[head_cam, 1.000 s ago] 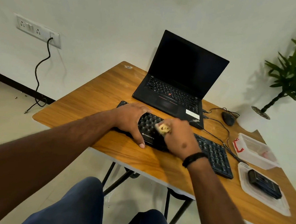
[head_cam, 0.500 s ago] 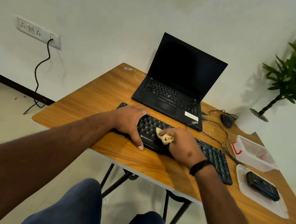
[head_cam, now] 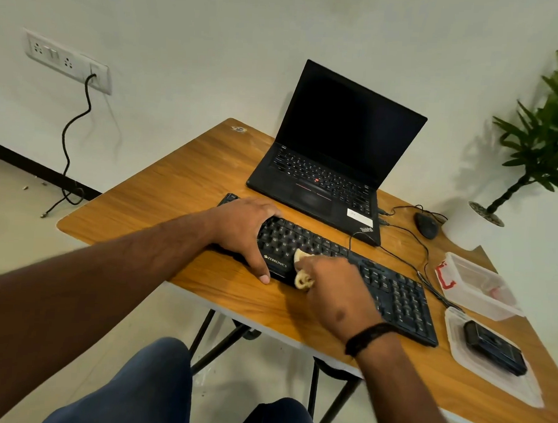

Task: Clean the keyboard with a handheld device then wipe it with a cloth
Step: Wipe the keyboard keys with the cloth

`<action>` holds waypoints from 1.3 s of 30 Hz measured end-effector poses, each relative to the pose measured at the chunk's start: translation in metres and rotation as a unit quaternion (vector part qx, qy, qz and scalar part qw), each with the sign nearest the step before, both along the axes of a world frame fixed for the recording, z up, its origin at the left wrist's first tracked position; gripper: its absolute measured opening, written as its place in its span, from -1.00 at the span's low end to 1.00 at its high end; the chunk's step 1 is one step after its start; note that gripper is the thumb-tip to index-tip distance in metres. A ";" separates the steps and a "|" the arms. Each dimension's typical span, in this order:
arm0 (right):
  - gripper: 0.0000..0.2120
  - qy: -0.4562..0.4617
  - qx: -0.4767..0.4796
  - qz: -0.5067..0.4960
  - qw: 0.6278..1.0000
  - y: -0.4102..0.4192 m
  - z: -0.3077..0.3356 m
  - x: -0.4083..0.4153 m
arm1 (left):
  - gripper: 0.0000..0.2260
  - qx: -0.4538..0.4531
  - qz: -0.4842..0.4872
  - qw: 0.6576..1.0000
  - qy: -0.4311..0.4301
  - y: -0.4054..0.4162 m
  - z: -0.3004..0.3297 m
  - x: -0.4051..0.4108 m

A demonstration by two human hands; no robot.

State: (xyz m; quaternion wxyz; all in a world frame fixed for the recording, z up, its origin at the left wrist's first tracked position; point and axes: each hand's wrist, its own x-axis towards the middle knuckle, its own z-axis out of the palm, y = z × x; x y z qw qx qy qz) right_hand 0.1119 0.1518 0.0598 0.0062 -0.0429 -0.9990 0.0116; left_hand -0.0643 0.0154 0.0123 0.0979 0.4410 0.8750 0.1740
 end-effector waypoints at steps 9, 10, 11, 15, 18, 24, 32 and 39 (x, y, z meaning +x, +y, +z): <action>-0.82 0.058 0.004 -0.139 0.989 0.014 -0.022 -0.049 | 0.18 0.006 0.005 1.000 -0.003 -0.001 0.003 0.002; -0.79 0.058 0.027 -0.123 0.990 0.003 -0.029 -0.043 | 0.18 0.004 0.007 1.000 -0.002 -0.001 0.003 0.002; -0.76 0.058 0.044 -0.106 0.992 -0.005 -0.033 -0.034 | 0.18 0.003 0.008 1.000 -0.001 -0.001 0.002 0.002; -0.72 0.015 0.055 -0.029 0.998 -0.014 -0.018 0.001 | 0.20 0.007 0.007 1.000 0.001 0.000 0.000 0.001; -0.79 -0.008 0.012 -0.063 0.998 0.005 0.000 0.001 | 0.18 0.012 0.005 1.000 -0.005 -0.001 0.001 0.002; -0.87 0.031 0.031 -0.165 0.985 0.016 0.007 -0.037 | 0.16 0.015 0.009 1.000 -0.010 -0.002 0.004 0.005; -0.80 -0.045 0.071 -0.055 0.995 -0.030 -0.003 0.001 | 0.16 0.020 0.008 1.000 -0.003 0.000 0.003 0.004; -0.85 0.050 0.047 -0.185 0.980 0.033 0.024 -0.024 | 0.16 0.023 0.008 1.000 -0.006 -0.002 0.004 0.005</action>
